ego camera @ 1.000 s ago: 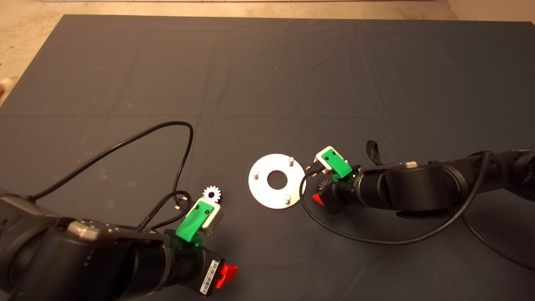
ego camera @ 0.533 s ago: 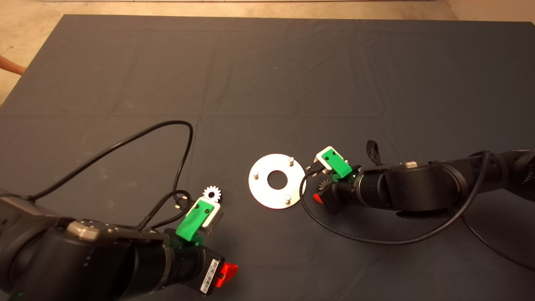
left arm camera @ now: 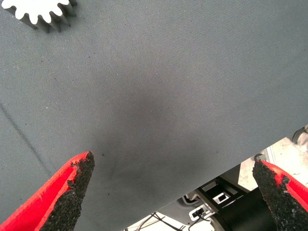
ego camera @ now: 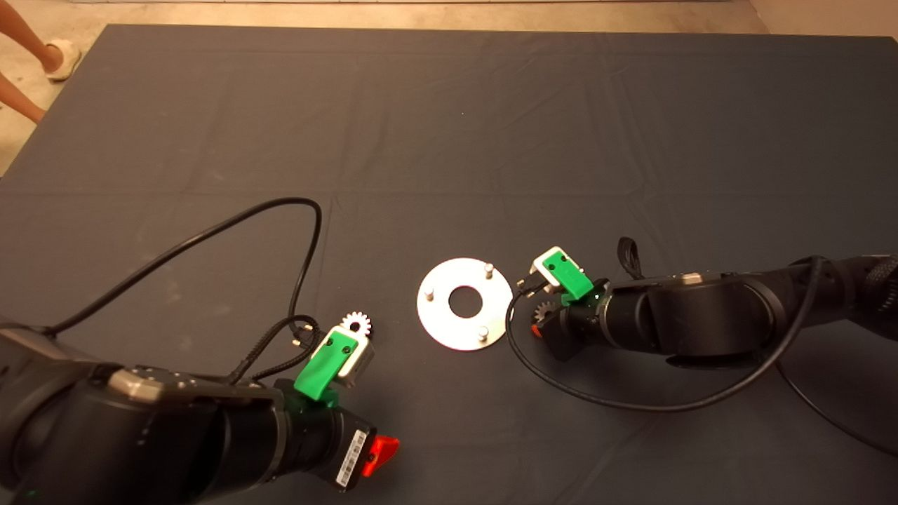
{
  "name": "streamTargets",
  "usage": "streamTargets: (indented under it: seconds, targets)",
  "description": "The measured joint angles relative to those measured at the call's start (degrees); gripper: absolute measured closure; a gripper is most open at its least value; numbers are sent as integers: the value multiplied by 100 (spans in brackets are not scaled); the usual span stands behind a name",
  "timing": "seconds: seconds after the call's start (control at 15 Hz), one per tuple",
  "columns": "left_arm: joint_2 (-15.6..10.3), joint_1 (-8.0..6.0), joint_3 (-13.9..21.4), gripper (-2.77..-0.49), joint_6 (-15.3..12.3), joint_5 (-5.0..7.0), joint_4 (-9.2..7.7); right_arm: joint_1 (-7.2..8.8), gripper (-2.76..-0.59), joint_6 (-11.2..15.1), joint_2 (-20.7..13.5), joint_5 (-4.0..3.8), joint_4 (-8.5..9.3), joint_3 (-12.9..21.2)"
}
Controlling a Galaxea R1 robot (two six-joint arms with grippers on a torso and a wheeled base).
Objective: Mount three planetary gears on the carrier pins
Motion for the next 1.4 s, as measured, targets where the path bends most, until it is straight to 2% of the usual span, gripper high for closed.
streamTargets:
  seconds: [1.07, 1.27, 1.4]
  targets:
    - [-59, -2, 0, -237, 0, 0, 2, -6, -99, 4, -10, 22, -30, -9]
    - [-58, 0, 0, -237, 0, 0, 7, -13, -97, 141, -10, 0, -68, 34]
    - [-56, -35, 0, -237, 2, -2, 10, -13, -96, 265, -16, -2, -168, 232]
